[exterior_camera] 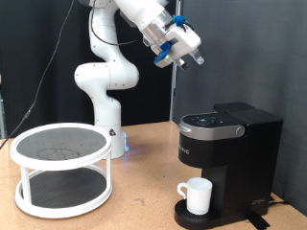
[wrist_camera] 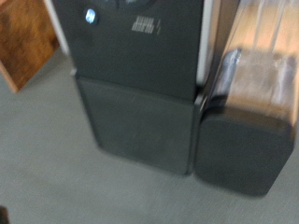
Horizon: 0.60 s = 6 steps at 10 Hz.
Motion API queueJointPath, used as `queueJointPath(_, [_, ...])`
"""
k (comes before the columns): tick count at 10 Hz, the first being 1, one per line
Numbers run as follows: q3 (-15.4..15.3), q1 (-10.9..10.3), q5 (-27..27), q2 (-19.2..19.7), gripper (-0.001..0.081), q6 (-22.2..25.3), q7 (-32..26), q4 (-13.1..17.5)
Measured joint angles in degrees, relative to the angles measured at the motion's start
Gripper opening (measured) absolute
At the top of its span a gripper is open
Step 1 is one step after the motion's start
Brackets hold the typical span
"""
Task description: Make a cup of coffee with the keurig machine
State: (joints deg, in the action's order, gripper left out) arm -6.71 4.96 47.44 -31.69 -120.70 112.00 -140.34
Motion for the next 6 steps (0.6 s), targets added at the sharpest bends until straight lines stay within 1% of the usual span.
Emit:
queueJointPath(2, [-3.52, 1.32, -10.09, 0.51, 0.0734, -0.01, 4.76, 2.22])
queueJointPath(3, [-5.18, 1.74, -13.08, 1.22, 0.0734, 0.0, 7.55, 3.92])
queueJointPath(4, [-6.34, 1.83, -14.76, 2.51, 0.0734, 0.1, 9.96, 5.91])
queueJointPath(6, [-7.47, 2.12, -18.69, 5.9, 0.0734, 2.8, 14.62, 10.28])
